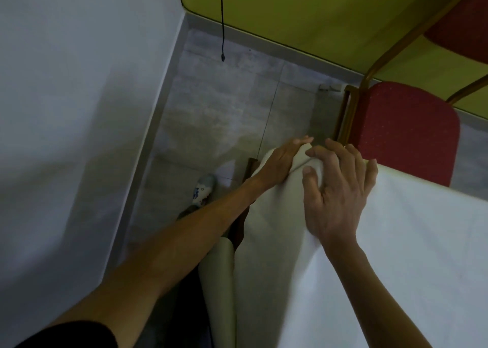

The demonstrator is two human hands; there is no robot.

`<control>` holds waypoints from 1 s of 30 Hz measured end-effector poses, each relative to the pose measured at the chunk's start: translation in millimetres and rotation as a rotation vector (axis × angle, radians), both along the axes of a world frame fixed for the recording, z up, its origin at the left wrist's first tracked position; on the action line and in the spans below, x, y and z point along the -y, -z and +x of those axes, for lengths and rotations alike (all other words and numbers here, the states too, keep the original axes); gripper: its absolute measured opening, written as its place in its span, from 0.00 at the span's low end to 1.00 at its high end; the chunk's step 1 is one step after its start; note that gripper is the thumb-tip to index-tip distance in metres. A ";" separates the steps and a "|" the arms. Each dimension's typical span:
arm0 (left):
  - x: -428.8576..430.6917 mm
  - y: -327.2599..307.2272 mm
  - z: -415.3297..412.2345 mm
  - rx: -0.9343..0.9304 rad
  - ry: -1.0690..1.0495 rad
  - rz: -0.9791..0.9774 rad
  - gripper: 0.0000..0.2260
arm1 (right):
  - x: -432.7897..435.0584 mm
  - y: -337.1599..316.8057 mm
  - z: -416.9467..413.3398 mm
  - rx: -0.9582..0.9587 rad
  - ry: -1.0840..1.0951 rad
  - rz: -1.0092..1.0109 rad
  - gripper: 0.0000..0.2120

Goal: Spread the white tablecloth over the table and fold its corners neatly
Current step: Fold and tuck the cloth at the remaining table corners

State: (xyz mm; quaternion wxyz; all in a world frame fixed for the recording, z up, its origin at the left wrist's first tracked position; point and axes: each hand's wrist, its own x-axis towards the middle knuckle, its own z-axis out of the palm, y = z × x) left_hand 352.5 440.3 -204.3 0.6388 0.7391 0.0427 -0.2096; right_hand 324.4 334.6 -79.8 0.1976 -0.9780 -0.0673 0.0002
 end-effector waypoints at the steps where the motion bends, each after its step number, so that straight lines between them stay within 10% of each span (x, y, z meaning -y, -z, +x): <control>1: -2.4 5.4 -1.8 -0.045 0.013 0.006 0.19 | 0.1 0.6 0.0 0.006 0.000 0.005 0.16; 6: -9.7 29.2 0.0 -0.156 -0.086 0.028 0.23 | -0.3 0.7 1.3 -0.005 0.000 -0.001 0.16; 16: -5.1 -45.5 -11.4 0.310 -0.059 -0.066 0.15 | -0.4 0.4 0.6 0.039 -0.007 0.004 0.16; 24: -20.4 11.3 -1.3 0.100 0.099 0.240 0.16 | 0.4 -2.1 -0.2 0.011 -0.005 -0.008 0.18; 30: -35.5 -82.3 22.5 0.040 0.027 -0.001 0.22 | 2.9 -5.7 -1.3 -0.063 -0.002 -0.027 0.19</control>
